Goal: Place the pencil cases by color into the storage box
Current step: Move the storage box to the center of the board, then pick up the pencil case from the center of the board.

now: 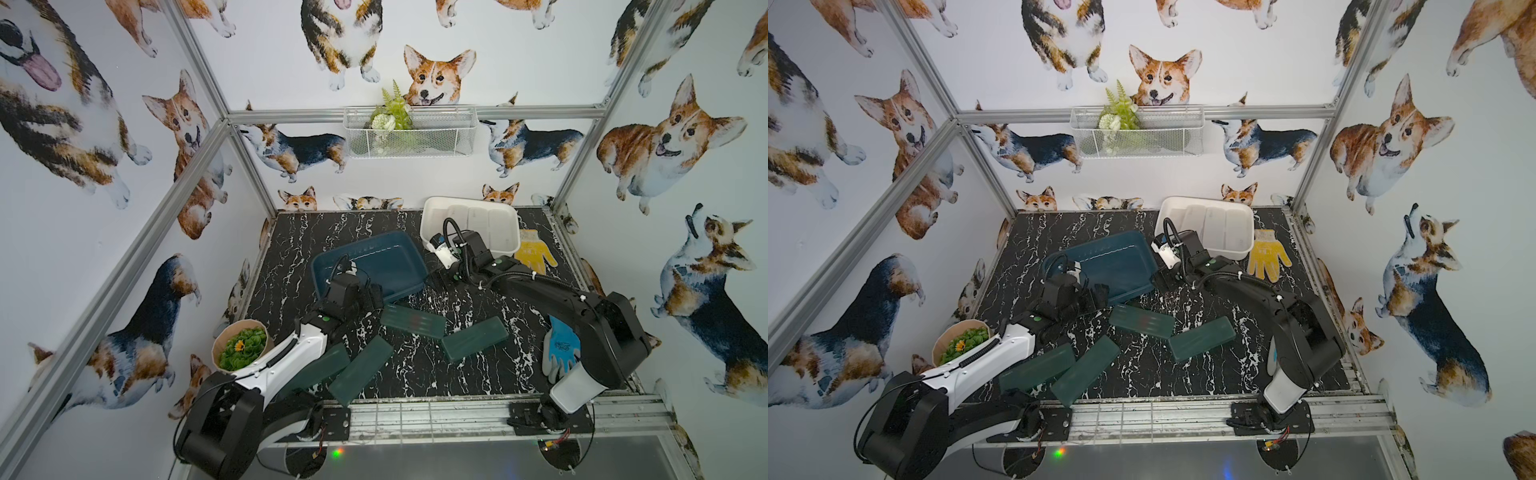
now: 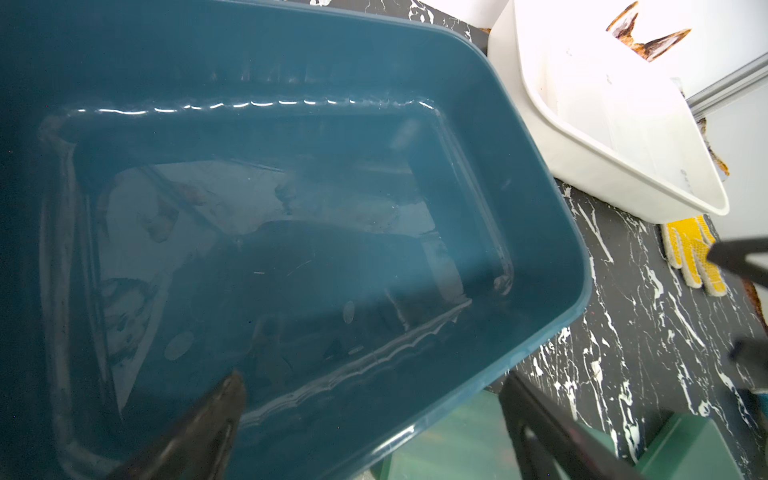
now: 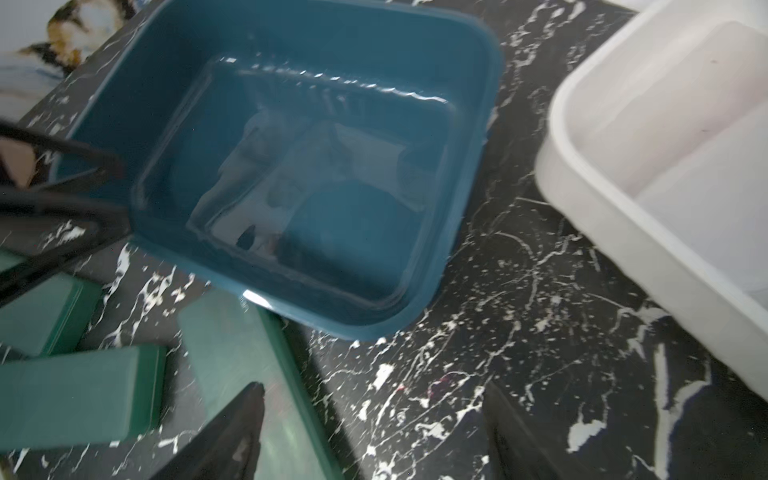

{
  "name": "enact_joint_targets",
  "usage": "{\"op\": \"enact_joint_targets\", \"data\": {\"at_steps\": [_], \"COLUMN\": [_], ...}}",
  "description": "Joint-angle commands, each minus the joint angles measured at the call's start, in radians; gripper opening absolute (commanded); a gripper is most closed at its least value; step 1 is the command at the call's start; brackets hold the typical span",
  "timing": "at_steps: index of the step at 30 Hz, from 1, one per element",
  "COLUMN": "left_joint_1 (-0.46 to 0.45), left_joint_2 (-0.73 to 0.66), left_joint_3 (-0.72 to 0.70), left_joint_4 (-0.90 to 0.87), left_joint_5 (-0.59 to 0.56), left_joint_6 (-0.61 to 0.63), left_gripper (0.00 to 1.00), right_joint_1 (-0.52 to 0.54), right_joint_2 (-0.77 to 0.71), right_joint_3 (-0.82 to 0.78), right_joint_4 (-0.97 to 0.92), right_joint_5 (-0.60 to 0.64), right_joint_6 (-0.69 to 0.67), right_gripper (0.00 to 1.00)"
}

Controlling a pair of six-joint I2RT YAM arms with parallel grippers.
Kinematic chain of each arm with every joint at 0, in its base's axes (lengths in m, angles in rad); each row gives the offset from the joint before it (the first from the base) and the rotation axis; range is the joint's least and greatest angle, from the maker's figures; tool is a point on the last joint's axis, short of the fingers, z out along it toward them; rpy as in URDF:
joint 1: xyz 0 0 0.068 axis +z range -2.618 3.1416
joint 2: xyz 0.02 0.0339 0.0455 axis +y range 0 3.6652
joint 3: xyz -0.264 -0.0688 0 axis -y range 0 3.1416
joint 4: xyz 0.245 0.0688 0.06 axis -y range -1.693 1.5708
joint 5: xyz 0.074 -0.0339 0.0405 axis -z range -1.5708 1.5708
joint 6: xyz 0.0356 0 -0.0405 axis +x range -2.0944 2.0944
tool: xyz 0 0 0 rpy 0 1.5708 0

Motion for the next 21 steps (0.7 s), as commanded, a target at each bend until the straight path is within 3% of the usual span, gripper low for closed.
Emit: {"op": "enact_joint_targets", "data": {"at_steps": [1, 9, 21], "left_joint_1": [-0.001, -0.001, -0.020], "left_joint_2": [-0.004, -0.046, -0.091], "left_joint_3": [-0.010, -0.055, -0.045], "left_joint_4": [0.062, 0.073, -0.013], "left_joint_5": [-0.017, -0.034, -0.079], "left_joint_6": [-0.026, -0.039, -0.014], "left_gripper": [0.98, 0.98, 1.00], "right_joint_1": [0.091, 0.227, 0.245], "right_joint_2": [-0.035, -0.082, -0.061], "right_joint_3": [-0.057, -0.191, -0.292], "right_joint_4": [0.010, 0.000, 0.101], "right_joint_5": [0.021, 0.083, 0.067], "right_joint_6": [-0.138, -0.190, -0.266], "right_gripper": [0.83, 0.84, 0.88]}}
